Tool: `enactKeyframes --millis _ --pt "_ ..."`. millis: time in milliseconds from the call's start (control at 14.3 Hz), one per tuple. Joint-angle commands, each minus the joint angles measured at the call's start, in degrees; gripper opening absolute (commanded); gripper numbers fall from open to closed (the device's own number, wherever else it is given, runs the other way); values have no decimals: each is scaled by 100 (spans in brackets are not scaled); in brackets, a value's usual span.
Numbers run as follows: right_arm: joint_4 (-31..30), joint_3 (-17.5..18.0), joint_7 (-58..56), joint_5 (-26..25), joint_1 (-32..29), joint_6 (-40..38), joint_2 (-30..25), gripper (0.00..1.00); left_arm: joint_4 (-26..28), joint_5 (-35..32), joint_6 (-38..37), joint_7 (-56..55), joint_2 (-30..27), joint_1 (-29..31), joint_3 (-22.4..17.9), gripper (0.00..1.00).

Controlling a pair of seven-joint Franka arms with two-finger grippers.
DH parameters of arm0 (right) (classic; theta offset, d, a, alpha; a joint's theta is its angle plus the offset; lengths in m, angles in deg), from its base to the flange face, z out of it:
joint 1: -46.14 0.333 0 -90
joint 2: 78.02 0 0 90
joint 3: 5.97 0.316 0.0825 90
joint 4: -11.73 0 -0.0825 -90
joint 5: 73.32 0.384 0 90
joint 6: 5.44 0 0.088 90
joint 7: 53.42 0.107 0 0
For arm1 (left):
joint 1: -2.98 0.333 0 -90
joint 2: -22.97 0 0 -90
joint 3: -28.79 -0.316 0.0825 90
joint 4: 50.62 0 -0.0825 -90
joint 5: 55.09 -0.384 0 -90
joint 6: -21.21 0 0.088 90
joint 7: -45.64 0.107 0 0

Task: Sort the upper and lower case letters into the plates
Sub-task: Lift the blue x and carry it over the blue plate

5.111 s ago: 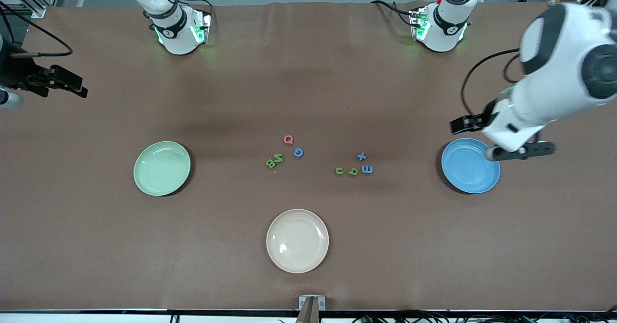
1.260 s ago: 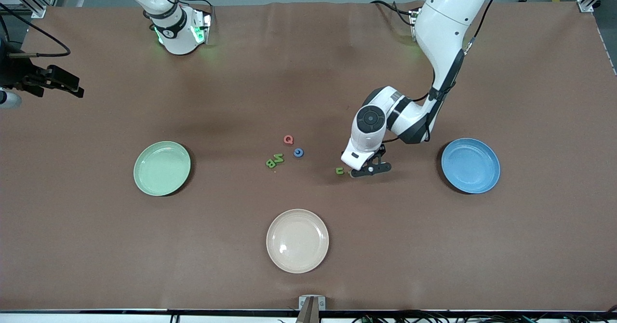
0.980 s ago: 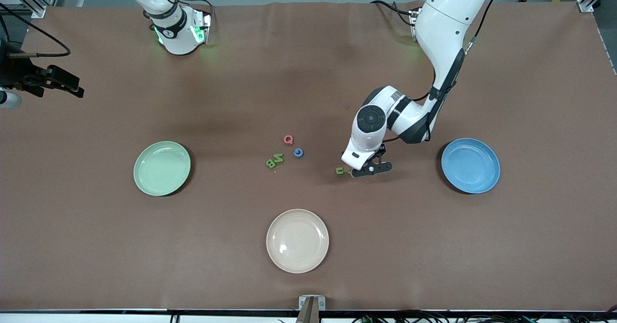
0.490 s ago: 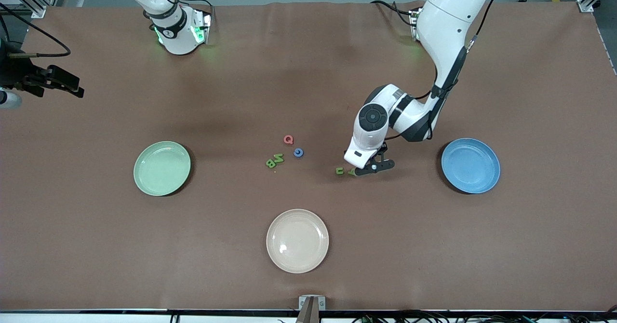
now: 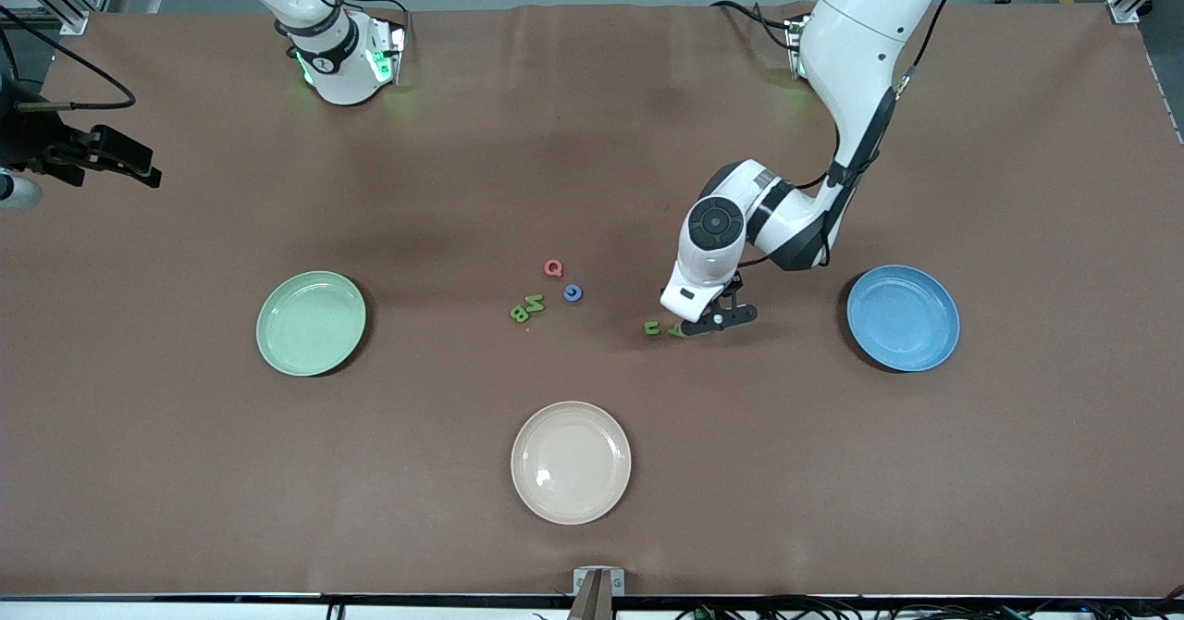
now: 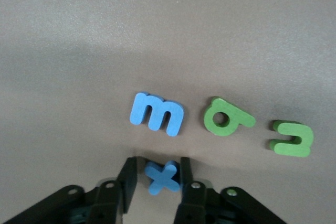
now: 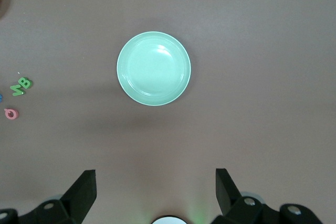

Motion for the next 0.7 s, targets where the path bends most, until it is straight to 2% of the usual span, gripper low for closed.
enactKeyframes --millis 0,140,280,420,630 --pt "-180 32 -57 -97 -43 66 -167 100 244 -44 -73 -123 -108 22 7 35" --pt "-180 32 -57 -97 -34 66 -158 100 244 -35 -73 -131 -108 22 7 28" --pt "-180 32 -57 -97 -43 66 -158 100 235 -35 -73 -280 -108 -4 7 28" --pt "-180 32 -57 -97 -43 66 -167 100 244 -35 -81 -404 -169 13 7 21" --pt "-180 32 -57 -97 -43 66 -167 100 192 -35 -546 -299 -511 49 7 16"
